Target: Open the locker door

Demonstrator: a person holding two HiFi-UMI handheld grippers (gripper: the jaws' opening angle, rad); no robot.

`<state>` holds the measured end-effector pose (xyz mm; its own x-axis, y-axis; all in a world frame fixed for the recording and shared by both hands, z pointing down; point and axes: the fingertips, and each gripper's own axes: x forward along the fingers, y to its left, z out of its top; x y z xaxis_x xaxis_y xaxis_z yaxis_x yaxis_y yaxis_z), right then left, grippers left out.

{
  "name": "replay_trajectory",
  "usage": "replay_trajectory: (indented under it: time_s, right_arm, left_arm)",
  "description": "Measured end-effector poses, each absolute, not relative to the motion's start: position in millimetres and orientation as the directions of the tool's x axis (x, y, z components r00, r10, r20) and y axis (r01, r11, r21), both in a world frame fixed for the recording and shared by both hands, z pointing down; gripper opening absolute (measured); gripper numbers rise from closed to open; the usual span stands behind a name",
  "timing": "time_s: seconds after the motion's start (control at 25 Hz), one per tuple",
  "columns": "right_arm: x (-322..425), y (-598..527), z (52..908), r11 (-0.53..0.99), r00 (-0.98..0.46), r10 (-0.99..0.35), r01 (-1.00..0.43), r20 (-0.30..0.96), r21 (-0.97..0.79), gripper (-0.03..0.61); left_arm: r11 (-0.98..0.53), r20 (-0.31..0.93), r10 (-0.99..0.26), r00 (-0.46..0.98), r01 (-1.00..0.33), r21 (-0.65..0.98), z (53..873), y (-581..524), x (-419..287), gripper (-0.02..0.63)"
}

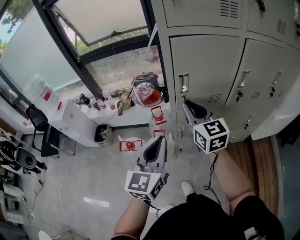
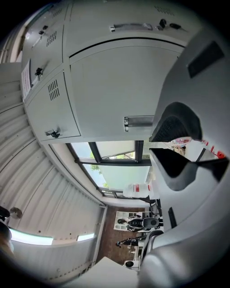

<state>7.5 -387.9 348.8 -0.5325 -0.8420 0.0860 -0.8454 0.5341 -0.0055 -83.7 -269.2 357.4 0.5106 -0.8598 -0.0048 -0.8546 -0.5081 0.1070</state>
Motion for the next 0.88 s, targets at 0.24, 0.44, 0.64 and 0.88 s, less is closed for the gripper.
replay_trajectory:
  time_s: [0.24,0.44,0.64,0.88]
  right_arm:
    - [10.3,-425.3,354.7,0.506,-0.502,-0.859,-0.863,0.098,0.009,0.164]
    - [2.3,-447.8,355.4,0.474,-0.468,-0.878,-0.879,0.100,0.051,0.232]
    - [-6.2,-465.7,356.1,0.402,-0.393,-0.915,-0.906,0.092,0.131,0.261]
    - [-11.1,-482.7,360.9,0.283,-0.273,-0.959,-0.945,0.082,0.162,0.270]
  left_arm:
    - [-0.487,-0.001,-0.872,0.490,-0.867,0.108,360.7,-293.1,-87.6,0.017]
    - [-0.473,0.007,-0.879,0.476,-0.874,0.111,364.1,-306.9,-96.6,0.017]
    - [-0.454,0.021,-0.888,0.459,-0.883,0.114,368.5,-313.9,-109.3,0.017]
    - [-0.433,0.031,-0.898,0.439,-0.894,0.116,372.3,-315.3,-126.5,0.017]
